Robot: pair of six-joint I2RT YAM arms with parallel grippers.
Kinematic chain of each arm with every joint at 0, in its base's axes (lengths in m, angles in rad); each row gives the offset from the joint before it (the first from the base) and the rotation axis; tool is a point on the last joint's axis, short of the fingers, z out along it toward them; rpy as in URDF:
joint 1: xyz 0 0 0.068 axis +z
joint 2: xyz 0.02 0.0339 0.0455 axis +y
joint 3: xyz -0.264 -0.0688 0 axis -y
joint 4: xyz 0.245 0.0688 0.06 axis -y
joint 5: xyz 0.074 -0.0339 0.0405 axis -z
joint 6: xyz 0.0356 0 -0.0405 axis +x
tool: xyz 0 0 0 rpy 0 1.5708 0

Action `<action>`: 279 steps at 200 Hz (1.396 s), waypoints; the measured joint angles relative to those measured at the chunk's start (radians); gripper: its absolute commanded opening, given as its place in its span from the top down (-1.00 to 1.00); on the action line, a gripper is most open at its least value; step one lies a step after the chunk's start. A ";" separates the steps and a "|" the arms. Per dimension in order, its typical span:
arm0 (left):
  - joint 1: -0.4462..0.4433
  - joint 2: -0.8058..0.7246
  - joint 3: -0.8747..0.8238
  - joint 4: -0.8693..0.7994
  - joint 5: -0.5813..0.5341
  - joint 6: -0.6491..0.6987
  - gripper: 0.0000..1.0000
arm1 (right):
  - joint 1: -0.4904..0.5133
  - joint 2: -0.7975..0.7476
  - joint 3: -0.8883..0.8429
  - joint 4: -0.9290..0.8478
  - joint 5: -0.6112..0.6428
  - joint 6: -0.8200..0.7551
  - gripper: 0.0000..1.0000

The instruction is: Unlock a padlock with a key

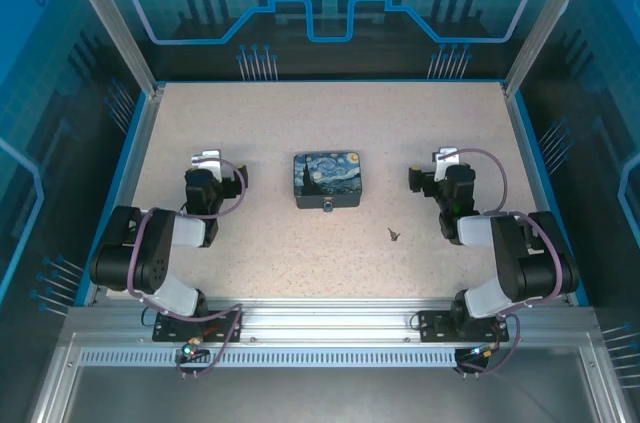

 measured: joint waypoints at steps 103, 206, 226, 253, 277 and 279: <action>0.000 0.000 0.000 0.000 0.000 0.000 -0.98 | -0.001 0.000 0.000 0.000 -0.013 0.000 -1.00; 0.000 -0.103 0.004 -0.076 -0.010 -0.018 -0.98 | -0.004 -0.283 0.056 -0.274 0.001 0.041 -1.00; 0.000 -0.191 0.035 -0.174 -0.020 -0.028 -0.97 | -0.016 -0.370 0.151 -0.429 -0.016 0.130 -0.99; -0.002 -0.307 0.134 -0.388 -0.023 -0.082 -0.97 | -0.054 -0.411 0.278 -0.644 -0.050 0.289 -1.00; -0.019 -0.380 0.276 -0.631 -0.019 -0.170 -0.97 | -0.064 -0.407 0.356 -0.812 -0.129 0.361 -1.00; -0.022 -0.385 0.288 -0.649 -0.018 -0.181 -0.97 | -0.063 -0.404 0.361 -0.826 -0.139 0.365 -1.00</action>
